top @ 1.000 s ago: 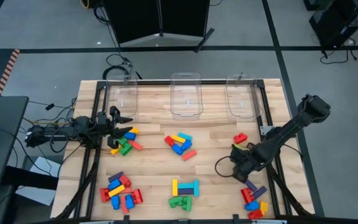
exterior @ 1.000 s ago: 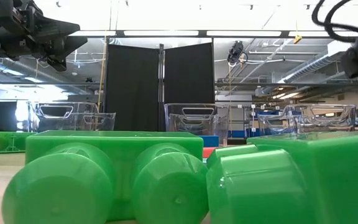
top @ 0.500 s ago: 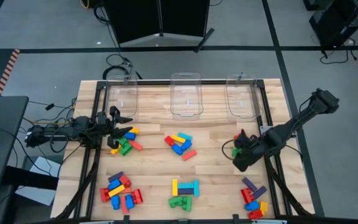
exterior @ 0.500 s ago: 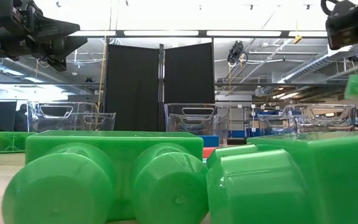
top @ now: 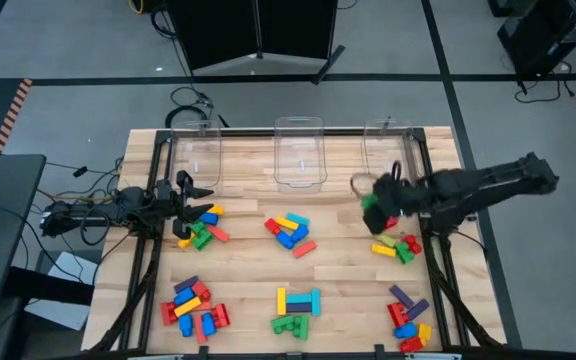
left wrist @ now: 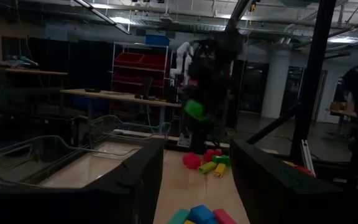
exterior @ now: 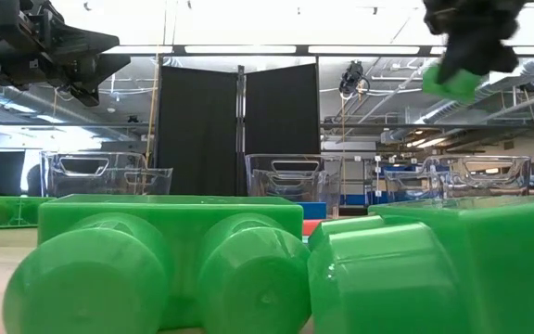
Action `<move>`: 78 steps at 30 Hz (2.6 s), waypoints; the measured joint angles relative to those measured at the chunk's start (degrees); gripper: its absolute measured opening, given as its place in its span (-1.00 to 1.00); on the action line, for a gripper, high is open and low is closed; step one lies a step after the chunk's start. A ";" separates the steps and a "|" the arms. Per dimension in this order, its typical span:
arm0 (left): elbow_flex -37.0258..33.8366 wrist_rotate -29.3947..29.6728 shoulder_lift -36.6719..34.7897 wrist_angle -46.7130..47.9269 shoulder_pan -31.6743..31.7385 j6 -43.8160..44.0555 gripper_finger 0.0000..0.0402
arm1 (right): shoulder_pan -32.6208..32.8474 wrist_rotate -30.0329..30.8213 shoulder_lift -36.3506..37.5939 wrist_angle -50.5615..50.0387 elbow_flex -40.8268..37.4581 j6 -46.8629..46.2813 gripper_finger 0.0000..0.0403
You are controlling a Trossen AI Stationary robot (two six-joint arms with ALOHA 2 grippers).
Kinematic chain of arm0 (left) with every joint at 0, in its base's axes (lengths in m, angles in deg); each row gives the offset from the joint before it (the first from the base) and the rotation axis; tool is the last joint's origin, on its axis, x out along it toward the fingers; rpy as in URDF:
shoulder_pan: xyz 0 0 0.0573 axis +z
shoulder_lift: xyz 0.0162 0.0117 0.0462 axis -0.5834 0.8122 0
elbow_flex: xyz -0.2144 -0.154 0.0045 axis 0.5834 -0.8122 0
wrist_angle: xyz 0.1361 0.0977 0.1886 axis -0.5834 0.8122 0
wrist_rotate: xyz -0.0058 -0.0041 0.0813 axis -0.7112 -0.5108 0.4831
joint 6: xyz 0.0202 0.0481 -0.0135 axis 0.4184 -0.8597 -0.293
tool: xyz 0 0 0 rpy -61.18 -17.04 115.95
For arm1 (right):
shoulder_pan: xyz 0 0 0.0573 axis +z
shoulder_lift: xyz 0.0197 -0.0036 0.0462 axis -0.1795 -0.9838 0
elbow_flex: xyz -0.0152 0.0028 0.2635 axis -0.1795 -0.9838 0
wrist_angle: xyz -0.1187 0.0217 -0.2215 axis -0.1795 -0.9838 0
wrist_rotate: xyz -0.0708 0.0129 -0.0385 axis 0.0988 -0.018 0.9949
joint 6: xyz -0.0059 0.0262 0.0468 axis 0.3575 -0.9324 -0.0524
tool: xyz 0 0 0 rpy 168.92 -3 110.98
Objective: Sort blocks by size
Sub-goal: Put the green 2 stud game piece into the right transparent bin, then put the red 1 stud game piece into the left transparent bin
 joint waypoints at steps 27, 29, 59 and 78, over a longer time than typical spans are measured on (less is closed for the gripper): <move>0.00 0.02 0.01 0.00 0.00 0.01 -0.04 | -57.46 -12.61 -26.65 1.39 3.45 30.47 -0.07; 0.01 0.00 0.02 0.00 0.00 0.02 -0.04 | -58.18 -12.61 -28.88 1.51 3.45 30.43 -0.07; 0.01 0.02 0.01 -0.01 -0.02 0.01 -0.04 | -62.66 -12.72 -36.00 7.25 3.39 32.05 0.21; 0.01 0.00 0.02 0.00 -0.02 0.00 -0.04 | -58.44 -6.67 -13.05 3.83 3.34 31.73 0.07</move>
